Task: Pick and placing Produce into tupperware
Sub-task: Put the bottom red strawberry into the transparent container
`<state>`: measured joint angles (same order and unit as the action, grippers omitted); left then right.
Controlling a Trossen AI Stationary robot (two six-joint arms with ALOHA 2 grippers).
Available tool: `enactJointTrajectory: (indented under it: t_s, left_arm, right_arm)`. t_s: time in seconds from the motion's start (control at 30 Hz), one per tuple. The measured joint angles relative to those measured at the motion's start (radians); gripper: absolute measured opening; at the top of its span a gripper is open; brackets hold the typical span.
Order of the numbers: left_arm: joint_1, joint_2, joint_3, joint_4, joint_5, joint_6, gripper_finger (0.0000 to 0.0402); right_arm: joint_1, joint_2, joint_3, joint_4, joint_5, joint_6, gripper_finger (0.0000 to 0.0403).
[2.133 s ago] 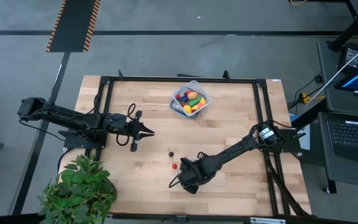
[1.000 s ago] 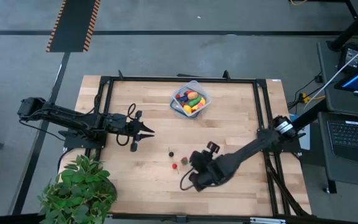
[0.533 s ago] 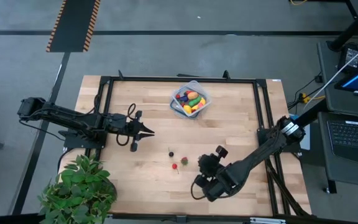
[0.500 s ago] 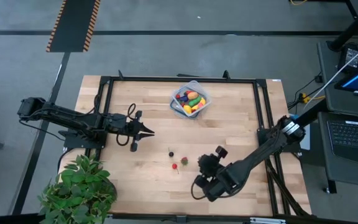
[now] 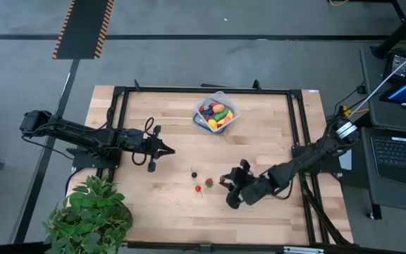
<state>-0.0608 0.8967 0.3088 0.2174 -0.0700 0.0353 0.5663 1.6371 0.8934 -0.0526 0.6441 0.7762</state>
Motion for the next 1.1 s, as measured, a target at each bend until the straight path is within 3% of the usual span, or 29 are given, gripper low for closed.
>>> enactJointTrajectory:
  t_s: [0.27, 0.77, 1.1]
  left_arm:
    - [0.0, 0.0, 0.0, 0.0, 0.0, 0.001, 0.0004]
    - [0.0, 0.0, 0.0, 0.0, 0.0, 0.001, 0.002]
    - [0.0, 0.0, 0.0, 0.0, 0.0, 0.001, 0.0043]
  right_arm:
    - [-0.073, -0.117, -0.296, 0.577, -0.147, -0.318, 0.0115]
    - [-0.24, -0.13, -0.635, 1.306, -0.463, -0.665, 0.0115]
    - [-0.31, -0.13, -0.668, 1.342, -0.456, -0.707, 0.0115]
